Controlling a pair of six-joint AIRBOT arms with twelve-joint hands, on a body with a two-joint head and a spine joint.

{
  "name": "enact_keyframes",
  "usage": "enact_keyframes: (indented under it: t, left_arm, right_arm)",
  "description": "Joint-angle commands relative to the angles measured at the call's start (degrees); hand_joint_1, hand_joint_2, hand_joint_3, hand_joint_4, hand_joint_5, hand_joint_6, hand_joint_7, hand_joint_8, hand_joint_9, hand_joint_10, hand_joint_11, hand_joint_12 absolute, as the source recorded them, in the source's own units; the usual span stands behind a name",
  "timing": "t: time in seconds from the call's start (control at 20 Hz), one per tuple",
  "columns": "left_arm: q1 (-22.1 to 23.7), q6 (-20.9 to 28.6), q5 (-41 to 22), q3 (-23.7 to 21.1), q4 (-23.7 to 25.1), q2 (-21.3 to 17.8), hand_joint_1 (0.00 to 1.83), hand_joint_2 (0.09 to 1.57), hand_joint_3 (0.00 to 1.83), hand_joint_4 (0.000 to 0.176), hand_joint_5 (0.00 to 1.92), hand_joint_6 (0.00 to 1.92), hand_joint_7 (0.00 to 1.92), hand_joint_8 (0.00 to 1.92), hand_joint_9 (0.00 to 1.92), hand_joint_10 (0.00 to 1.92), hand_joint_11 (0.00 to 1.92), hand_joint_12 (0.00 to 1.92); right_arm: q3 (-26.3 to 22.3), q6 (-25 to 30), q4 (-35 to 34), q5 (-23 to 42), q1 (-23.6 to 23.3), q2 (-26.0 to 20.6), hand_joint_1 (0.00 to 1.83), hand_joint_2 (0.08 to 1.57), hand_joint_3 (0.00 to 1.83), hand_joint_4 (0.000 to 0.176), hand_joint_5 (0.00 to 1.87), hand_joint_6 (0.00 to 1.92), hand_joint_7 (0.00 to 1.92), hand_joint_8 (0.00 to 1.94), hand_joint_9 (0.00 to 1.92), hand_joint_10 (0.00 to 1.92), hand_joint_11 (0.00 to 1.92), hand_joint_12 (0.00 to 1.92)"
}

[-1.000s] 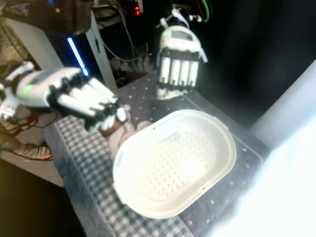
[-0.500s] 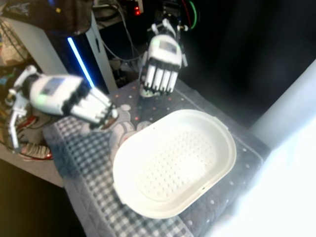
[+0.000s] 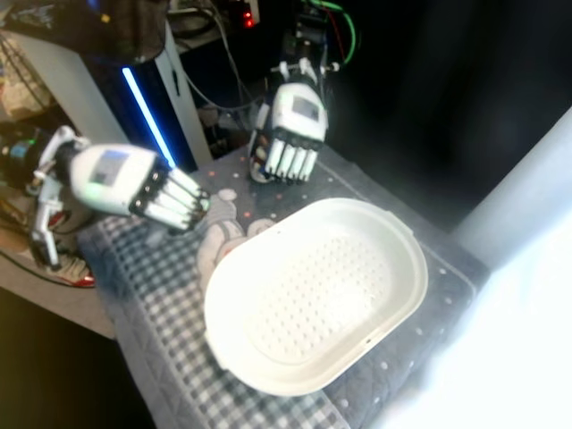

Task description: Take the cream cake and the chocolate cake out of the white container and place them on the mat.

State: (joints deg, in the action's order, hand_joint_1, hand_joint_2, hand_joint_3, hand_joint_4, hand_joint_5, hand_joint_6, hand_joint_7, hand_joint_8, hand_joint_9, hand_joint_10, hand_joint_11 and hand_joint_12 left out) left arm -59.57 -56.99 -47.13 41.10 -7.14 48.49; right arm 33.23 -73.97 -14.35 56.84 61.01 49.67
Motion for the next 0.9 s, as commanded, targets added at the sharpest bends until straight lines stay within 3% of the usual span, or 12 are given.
enact_keyframes:
  t: [0.0, 0.1, 0.2, 0.3, 0.35, 0.4, 0.5, 0.55, 0.7, 0.75, 0.8, 0.85]
  left_arm:
    - [0.4, 0.5, -6.9, 0.2, 0.3, 0.4, 0.65, 1.07, 0.00, 0.000, 0.53, 0.29, 0.47, 0.40, 0.29, 0.86, 0.08, 1.54]
    - [0.3, 0.5, -7.3, 0.3, -0.1, 0.4, 0.54, 0.96, 0.00, 0.051, 0.37, 0.06, 0.29, 0.12, 0.09, 0.81, 0.00, 1.50]
    - [0.2, 0.5, -7.8, 0.3, -0.4, 0.4, 0.52, 0.91, 0.00, 0.053, 0.33, 0.01, 0.25, 0.04, 0.01, 0.88, 0.00, 1.50]
    - [-0.4, 0.5, -9.1, 0.2, -1.0, 0.3, 0.52, 0.87, 0.00, 0.092, 0.30, 0.00, 0.24, 0.02, 0.00, 0.87, 0.00, 1.44]
    - [-0.8, 0.5, -9.9, 0.2, -1.3, 0.3, 0.54, 0.86, 0.00, 0.092, 0.30, 0.00, 0.24, 0.02, 0.00, 0.83, 0.00, 1.43]
    - [-1.2, 0.5, -11.0, 0.2, -1.9, 0.2, 0.59, 0.86, 0.00, 0.070, 0.35, 0.01, 0.30, 0.04, 0.02, 0.85, 0.00, 1.37]
    - [-2.1, 0.5, -12.8, 0.3, -3.1, 0.2, 0.61, 0.87, 0.00, 0.073, 0.37, 0.01, 0.33, 0.04, 0.05, 0.82, 0.00, 1.33]
    - [-2.6, 0.5, -13.9, 0.3, -3.7, 0.2, 0.57, 0.90, 0.01, 0.073, 0.40, 0.02, 0.38, 0.06, 0.12, 0.84, 0.00, 1.45]
    - [-4.1, 1.0, -19.5, 0.2, -5.6, -0.5, 0.56, 0.99, 0.01, 0.041, 0.52, 0.03, 0.51, 0.09, 0.24, 0.90, 0.13, 1.49]
    - [-4.3, 1.0, -21.1, 0.2, -6.0, -0.9, 0.53, 1.03, 0.01, 0.025, 0.54, 0.03, 0.55, 0.10, 0.28, 0.93, 0.18, 1.46]
    - [-4.3, 1.0, -23.2, 0.3, -6.4, -1.5, 0.50, 1.07, 0.01, 0.021, 0.60, 0.04, 0.61, 0.13, 0.33, 0.97, 0.23, 1.42]
    - [-4.3, 1.0, -26.3, 0.5, -6.8, -2.4, 0.50, 1.07, 0.01, 0.021, 0.60, 0.04, 0.61, 0.13, 0.33, 0.97, 0.23, 1.42]
  right_arm:
    - [-0.2, 0.3, 2.0, 6.7, -0.5, 0.2, 0.93, 1.01, 0.00, 0.000, 0.73, 0.47, 0.81, 0.66, 0.73, 0.93, 0.50, 1.47]
    - [-0.2, 0.3, 1.9, 6.7, -0.5, 0.2, 0.75, 0.95, 0.00, 0.000, 0.62, 0.22, 0.65, 0.43, 0.56, 0.81, 0.34, 1.47]
    - [-0.1, 0.3, 1.8, 6.7, -0.4, 0.2, 0.68, 0.92, 0.00, 0.000, 0.63, 0.10, 0.66, 0.28, 0.54, 0.71, 0.29, 1.45]
    - [0.0, 0.3, 1.4, 7.0, -0.4, 0.2, 0.64, 0.90, 0.00, 0.000, 0.65, 0.03, 0.70, 0.17, 0.55, 0.59, 0.26, 1.39]
    - [0.2, 0.3, 1.1, 7.4, -0.4, 0.2, 0.63, 0.88, 0.00, 0.000, 0.64, 0.02, 0.69, 0.16, 0.56, 0.58, 0.26, 1.39]
    - [0.4, 0.3, 0.9, 7.8, -0.4, 0.2, 0.66, 0.86, 0.00, 0.000, 0.63, 0.01, 0.67, 0.13, 0.53, 0.57, 0.23, 1.43]
    - [0.5, 0.3, 0.6, 8.6, -0.4, 0.0, 0.69, 0.86, 0.00, 0.000, 0.66, 0.02, 0.70, 0.13, 0.56, 0.58, 0.25, 1.45]
    - [0.5, 0.3, 0.5, 8.8, -0.4, 0.0, 0.73, 0.86, 0.00, 0.000, 0.66, 0.02, 0.71, 0.13, 0.52, 0.67, 0.22, 1.50]
    - [0.6, 0.3, 0.1, 11.5, -0.4, -0.6, 0.63, 0.93, 0.02, 0.000, 0.67, 0.02, 0.73, 0.21, 0.47, 0.96, 0.23, 1.63]
    - [0.7, 0.3, 0.1, 12.7, -0.4, -1.0, 0.57, 0.96, 0.02, 0.000, 0.67, 0.05, 0.71, 0.33, 0.46, 1.04, 0.25, 1.65]
    - [0.7, 0.3, 0.1, 14.6, -0.4, -1.6, 0.54, 1.00, 0.02, 0.000, 0.56, 0.42, 0.58, 0.78, 0.47, 1.15, 0.31, 1.59]
    - [1.0, 0.3, -0.2, 17.4, -0.4, -2.2, 0.54, 1.00, 0.02, 0.000, 0.56, 0.42, 0.58, 0.78, 0.47, 1.15, 0.31, 1.59]
